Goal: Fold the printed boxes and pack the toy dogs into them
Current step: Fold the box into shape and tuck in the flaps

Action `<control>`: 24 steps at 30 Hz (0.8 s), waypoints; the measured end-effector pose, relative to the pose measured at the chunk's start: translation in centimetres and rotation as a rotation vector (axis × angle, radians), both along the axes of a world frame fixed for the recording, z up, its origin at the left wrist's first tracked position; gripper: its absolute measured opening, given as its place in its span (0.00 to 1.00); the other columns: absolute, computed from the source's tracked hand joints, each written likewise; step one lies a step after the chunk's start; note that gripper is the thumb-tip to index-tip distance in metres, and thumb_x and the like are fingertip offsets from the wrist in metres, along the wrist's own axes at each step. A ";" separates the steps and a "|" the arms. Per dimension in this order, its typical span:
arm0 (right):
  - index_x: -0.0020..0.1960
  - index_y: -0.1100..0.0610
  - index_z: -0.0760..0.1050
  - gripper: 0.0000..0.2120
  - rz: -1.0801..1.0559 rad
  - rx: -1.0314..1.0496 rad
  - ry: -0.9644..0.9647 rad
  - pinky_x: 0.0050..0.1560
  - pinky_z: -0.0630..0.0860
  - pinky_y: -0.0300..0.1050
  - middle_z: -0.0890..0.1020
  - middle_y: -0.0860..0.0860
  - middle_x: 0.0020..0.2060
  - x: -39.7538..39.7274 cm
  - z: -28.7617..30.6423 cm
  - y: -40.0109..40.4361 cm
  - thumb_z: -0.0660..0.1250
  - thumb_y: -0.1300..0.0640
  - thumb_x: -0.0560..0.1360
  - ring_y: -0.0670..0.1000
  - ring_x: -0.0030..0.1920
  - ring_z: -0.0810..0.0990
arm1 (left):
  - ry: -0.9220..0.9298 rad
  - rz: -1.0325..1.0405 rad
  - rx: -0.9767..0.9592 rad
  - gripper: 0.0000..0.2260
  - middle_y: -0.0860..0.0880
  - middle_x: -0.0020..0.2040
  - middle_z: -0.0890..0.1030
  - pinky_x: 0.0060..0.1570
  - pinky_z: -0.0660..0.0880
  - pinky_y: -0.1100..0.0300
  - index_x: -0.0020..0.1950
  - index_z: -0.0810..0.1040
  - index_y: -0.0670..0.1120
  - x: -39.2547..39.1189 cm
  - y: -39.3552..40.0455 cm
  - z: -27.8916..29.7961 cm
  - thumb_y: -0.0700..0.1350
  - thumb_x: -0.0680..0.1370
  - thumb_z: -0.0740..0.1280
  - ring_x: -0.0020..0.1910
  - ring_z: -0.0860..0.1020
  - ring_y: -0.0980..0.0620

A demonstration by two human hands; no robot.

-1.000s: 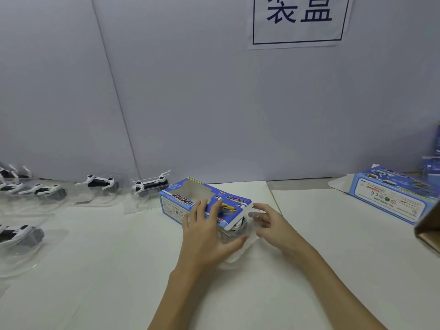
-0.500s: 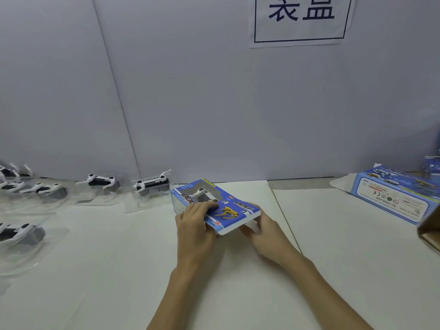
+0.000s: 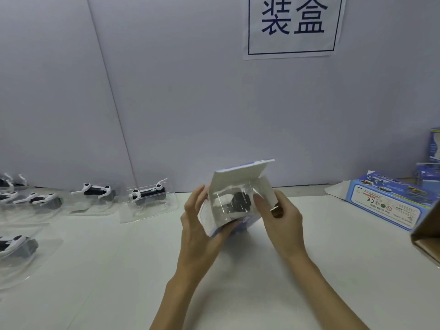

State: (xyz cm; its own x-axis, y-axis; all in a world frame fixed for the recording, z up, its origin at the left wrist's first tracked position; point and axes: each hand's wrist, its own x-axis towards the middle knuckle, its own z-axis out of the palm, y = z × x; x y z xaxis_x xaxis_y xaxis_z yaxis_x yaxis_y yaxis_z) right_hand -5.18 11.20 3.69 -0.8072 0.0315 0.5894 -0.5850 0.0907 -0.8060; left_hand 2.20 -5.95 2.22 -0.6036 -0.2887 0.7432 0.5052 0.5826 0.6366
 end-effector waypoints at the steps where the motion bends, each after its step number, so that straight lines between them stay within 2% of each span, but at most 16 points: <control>1: 0.49 0.43 0.80 0.11 -0.005 -0.001 0.028 0.35 0.69 0.29 0.79 0.40 0.35 0.3 0.4 0.0 0.68 0.37 0.78 0.45 0.33 0.75 | 0.032 -0.010 0.037 0.41 0.54 0.76 0.70 0.66 0.76 0.44 0.77 0.59 0.61 0.0 0.0 0.2 0.54 0.72 0.81 0.75 0.71 0.48; 4: 0.57 0.44 0.79 0.16 0.010 -0.016 0.086 0.44 0.75 0.31 0.78 0.45 0.49 1.5 1.3 -0.8 0.62 0.35 0.79 0.48 0.46 0.81 | 0.071 -0.118 0.210 0.35 0.56 0.71 0.75 0.58 0.81 0.36 0.73 0.63 0.58 0.4 0.5 1.1 0.57 0.73 0.79 0.68 0.78 0.45; 6: 0.68 0.50 0.77 0.21 0.065 0.002 0.094 0.51 0.78 0.35 0.77 0.46 0.57 2.5 1.5 -1.6 0.62 0.38 0.82 0.48 0.56 0.81 | 0.047 -0.199 0.339 0.30 0.54 0.68 0.78 0.53 0.82 0.35 0.72 0.66 0.60 0.8 0.8 1.6 0.58 0.75 0.76 0.63 0.82 0.44; 8: 0.78 0.53 0.68 0.26 0.114 0.037 0.118 0.56 0.79 0.35 0.76 0.48 0.65 3.1 1.4 -2.1 0.62 0.45 0.83 0.47 0.66 0.78 | 0.016 -0.242 0.413 0.24 0.50 0.67 0.79 0.50 0.83 0.36 0.72 0.68 0.61 0.9 0.8 1.8 0.54 0.79 0.73 0.59 0.85 0.44; 10: 0.81 0.50 0.63 0.27 0.162 0.029 0.135 0.59 0.76 0.30 0.74 0.46 0.70 3.4 1.3 -2.4 0.63 0.49 0.83 0.41 0.69 0.75 | -0.006 -0.280 0.457 0.21 0.49 0.69 0.78 0.47 0.85 0.42 0.72 0.71 0.64 0.9 0.8 1.9 0.50 0.81 0.71 0.58 0.85 0.45; 12: 0.81 0.44 0.60 0.28 0.231 -0.015 0.088 0.61 0.78 0.34 0.73 0.43 0.72 3.5 1.4 -2.4 0.63 0.50 0.83 0.40 0.70 0.75 | -0.048 -0.327 0.497 0.22 0.52 0.69 0.78 0.46 0.85 0.47 0.71 0.72 0.67 1.0 1.0 1.8 0.48 0.80 0.69 0.60 0.84 0.46; 14: 0.81 0.41 0.60 0.28 0.285 -0.059 0.025 0.60 0.82 0.46 0.73 0.42 0.73 3.5 1.2 -2.3 0.63 0.49 0.82 0.46 0.69 0.77 | -0.080 -0.328 0.490 0.22 0.57 0.71 0.77 0.50 0.85 0.45 0.71 0.73 0.68 1.0 1.0 1.8 0.48 0.80 0.69 0.63 0.83 0.47; 17: 0.77 0.40 0.66 0.24 0.279 -0.078 -0.002 0.61 0.82 0.54 0.74 0.37 0.71 3.5 1.2 -2.0 0.62 0.42 0.82 0.52 0.69 0.78 | -0.088 -0.311 0.444 0.20 0.60 0.72 0.75 0.53 0.84 0.45 0.71 0.74 0.64 0.9 0.8 1.8 0.48 0.81 0.69 0.66 0.81 0.48; 20: 0.65 0.39 0.75 0.16 0.255 -0.091 -0.029 0.59 0.80 0.66 0.80 0.45 0.65 3.2 1.4 -1.6 0.57 0.39 0.81 0.56 0.63 0.81 | -0.082 -0.303 0.359 0.17 0.60 0.71 0.75 0.50 0.85 0.52 0.70 0.76 0.57 0.8 0.8 1.7 0.46 0.81 0.70 0.65 0.81 0.48; 22: 0.57 0.40 0.77 0.14 0.220 -0.067 -0.045 0.59 0.79 0.66 0.81 0.47 0.61 2.9 1.8 -1.3 0.55 0.39 0.81 0.57 0.61 0.82 | -0.093 -0.297 0.341 0.13 0.57 0.68 0.76 0.48 0.85 0.51 0.65 0.77 0.56 0.7 0.8 1.7 0.49 0.82 0.71 0.63 0.82 0.45; 24: 0.54 0.46 0.79 0.16 0.175 -0.047 -0.022 0.62 0.79 0.59 0.79 0.42 0.61 2.6 2.1 -1.1 0.56 0.40 0.81 0.52 0.64 0.80 | -0.107 -0.227 0.301 0.10 0.52 0.63 0.78 0.52 0.84 0.43 0.60 0.77 0.57 0.7 0.7 1.9 0.56 0.81 0.70 0.63 0.81 0.42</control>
State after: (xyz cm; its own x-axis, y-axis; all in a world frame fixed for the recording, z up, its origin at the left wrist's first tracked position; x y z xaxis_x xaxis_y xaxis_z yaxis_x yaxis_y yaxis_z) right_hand -2.55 10.07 5.75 -0.8155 -0.0832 0.5728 -0.5707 -0.0492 -0.8197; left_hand 2.86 -5.24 4.15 -0.7466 -0.3344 0.5752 0.5217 0.2423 0.8180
